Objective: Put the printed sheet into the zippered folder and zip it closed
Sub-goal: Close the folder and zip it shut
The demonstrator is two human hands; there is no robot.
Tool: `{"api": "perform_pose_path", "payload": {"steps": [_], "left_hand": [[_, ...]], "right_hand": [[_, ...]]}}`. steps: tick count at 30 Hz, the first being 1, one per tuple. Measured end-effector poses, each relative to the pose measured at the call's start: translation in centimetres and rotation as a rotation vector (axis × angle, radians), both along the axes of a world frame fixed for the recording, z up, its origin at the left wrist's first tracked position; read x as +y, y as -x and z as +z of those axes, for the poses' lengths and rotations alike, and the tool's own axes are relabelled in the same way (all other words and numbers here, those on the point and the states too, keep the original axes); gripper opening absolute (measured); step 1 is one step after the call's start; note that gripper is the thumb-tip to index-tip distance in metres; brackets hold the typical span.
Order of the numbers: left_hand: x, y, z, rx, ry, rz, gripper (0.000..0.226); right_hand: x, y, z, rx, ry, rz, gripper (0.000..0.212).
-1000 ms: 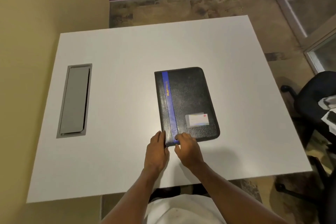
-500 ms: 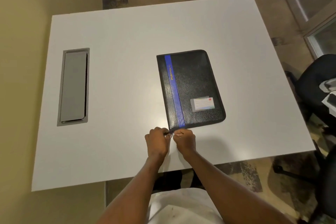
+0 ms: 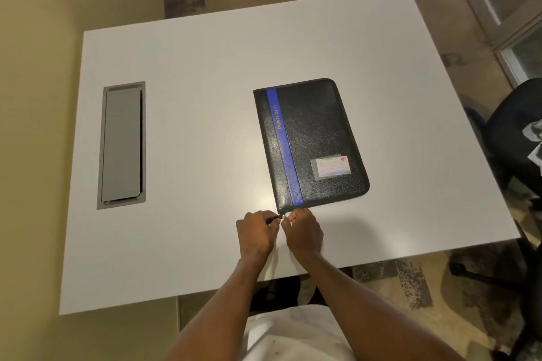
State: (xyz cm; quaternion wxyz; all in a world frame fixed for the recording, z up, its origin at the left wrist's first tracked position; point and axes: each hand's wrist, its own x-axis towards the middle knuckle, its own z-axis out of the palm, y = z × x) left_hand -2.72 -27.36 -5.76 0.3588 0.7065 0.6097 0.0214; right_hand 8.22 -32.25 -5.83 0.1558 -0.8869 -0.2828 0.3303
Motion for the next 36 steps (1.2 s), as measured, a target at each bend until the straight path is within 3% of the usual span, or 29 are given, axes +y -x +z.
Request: {"api": "perform_pose_path", "payload": {"steps": [5,16,25,28,31,36], "left_hand": [[0.1,0.3,-0.3,0.03,-0.013,0.039,0.019],[0.3,0.0,-0.2,0.068,0.008,0.082,0.015],[-0.2,-0.5,-0.3,0.082,-0.018,0.092,0.013],[-1.0,-1.8,0.3,0.131,-0.19,-0.002,0.047],[-0.5,-4.9,1.2,0.076,-0.323,-0.288,0.071],[0.6,-14.3,1.2,0.138,-0.258,-0.767,0.097]], "right_hand": [[0.0,-0.3,-0.3,-0.197,-0.009,0.125,0.023],[-2.8,-8.5,-0.8,-0.364,0.058,-0.032,0.02],[-4.9,-17.0,-0.7,-0.291,-0.005,-0.092,0.022],[-5.4,-18.8,-0.9,-0.19,-0.107,-0.045,0.017],[-5.4,-19.9,-0.9,-0.121,-0.179,-0.053,0.018],[-5.8,-21.1,-0.7,-0.035,-0.185,-0.013,0.021]]}}
